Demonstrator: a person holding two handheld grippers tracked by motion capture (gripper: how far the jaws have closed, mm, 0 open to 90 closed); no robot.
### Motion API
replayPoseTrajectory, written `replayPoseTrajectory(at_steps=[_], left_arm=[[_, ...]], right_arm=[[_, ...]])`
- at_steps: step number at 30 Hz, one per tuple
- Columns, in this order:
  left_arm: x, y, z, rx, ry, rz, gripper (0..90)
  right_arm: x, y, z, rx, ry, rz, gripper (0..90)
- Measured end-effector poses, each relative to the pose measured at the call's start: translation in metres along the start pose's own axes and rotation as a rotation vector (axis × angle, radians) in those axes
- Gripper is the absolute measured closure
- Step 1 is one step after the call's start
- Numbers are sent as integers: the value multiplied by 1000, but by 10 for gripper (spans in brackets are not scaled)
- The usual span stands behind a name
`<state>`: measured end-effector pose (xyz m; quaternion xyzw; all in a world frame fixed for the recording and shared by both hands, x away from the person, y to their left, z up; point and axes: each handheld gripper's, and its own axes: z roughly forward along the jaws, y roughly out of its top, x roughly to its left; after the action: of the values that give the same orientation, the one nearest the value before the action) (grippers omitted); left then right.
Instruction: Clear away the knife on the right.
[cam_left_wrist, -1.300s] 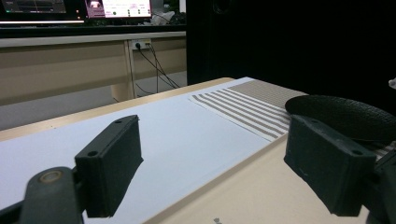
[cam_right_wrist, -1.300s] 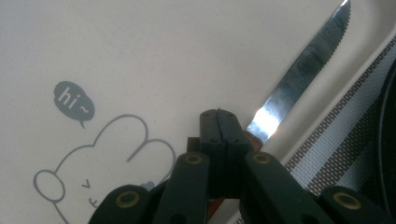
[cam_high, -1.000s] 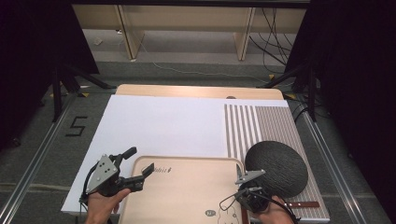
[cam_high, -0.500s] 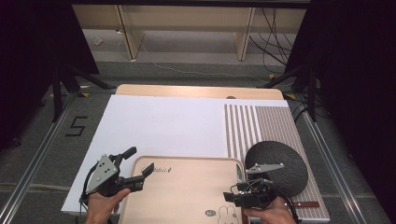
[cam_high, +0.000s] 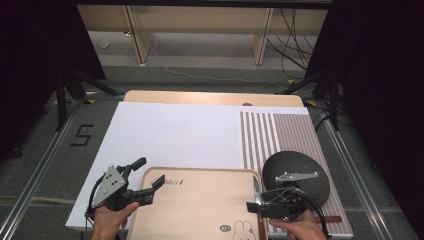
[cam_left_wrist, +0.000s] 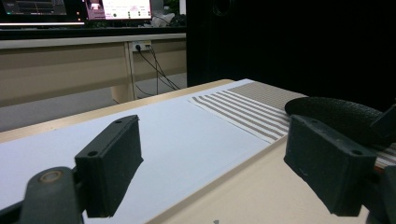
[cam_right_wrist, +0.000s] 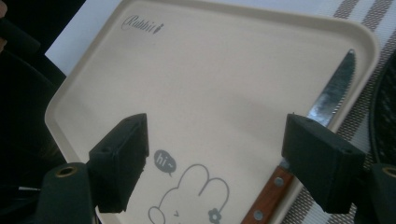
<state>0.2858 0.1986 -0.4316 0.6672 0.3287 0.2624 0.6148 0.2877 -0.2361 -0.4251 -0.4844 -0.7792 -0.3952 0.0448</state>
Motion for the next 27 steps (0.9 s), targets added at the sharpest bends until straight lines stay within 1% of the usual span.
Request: replayPoseTrajectory(at_steps=[4,5,6,7,8,9,11,12,13,14,15,17,19,20,21,22,23,24,26,27], left_arm=[[0,0,0,2,-2,0,179],[0,0,0,2,-2,-1,179],[0,0,0,2,-3,1,179],[0,0,0,2,-4,-2,179],[0,0,0,2,-4,-1,179],[0,0,0,2,-3,0,179],[0,0,0,1,-2,-2,179],[0,0,0,-2,-1,-5,179],[0,0,0,-3,-3,-4,179],[0,0,0,-4,-1,-3,179],[1,0,0,-11,-4,-6,179],[1,1,1,-2,3,-5,179],[0,0,2,0,-1,-5,178],[0,0,2,3,-1,-2,178],[0,0,2,4,0,-3,178],[1,0,3,-11,-7,-7,176],[1,0,3,-9,-5,-6,176],[1,0,3,-9,-3,-8,175],[2,0,3,-6,1,-10,174],[2,0,2,3,7,-9,171]], right_arm=[[-6,0,-8,-11,-17,14,225],[-6,0,-10,-15,-15,34,225],[-7,0,-10,-17,-36,31,225],[-9,0,-12,-20,-22,13,224],[-9,0,-13,-19,-25,10,224],[-10,0,-15,-25,-39,17,224],[-12,-1,-18,-34,-32,24,223],[-13,-1,-19,-39,-40,19,223],[-14,-1,-21,-45,-41,43,223],[-16,-1,-23,-46,-41,22,223],[-17,-2,-24,-54,-53,41,224],[-20,-3,-28,-56,-60,47,223],[-23,-3,-31,-60,-74,47,220],[-25,-3,-33,-59,-80,27,223],[-28,-4,-36,-66,-78,23,222],[-28,-5,-37,-62,-103,36,220],[-29,-6,-40,-74,-94,58,220],[-33,-6,-42,-76,-95,38,221],[-35,-8,-47,-84,-102,55,221],[-38,-8,-49,-81,-110,47,221]])
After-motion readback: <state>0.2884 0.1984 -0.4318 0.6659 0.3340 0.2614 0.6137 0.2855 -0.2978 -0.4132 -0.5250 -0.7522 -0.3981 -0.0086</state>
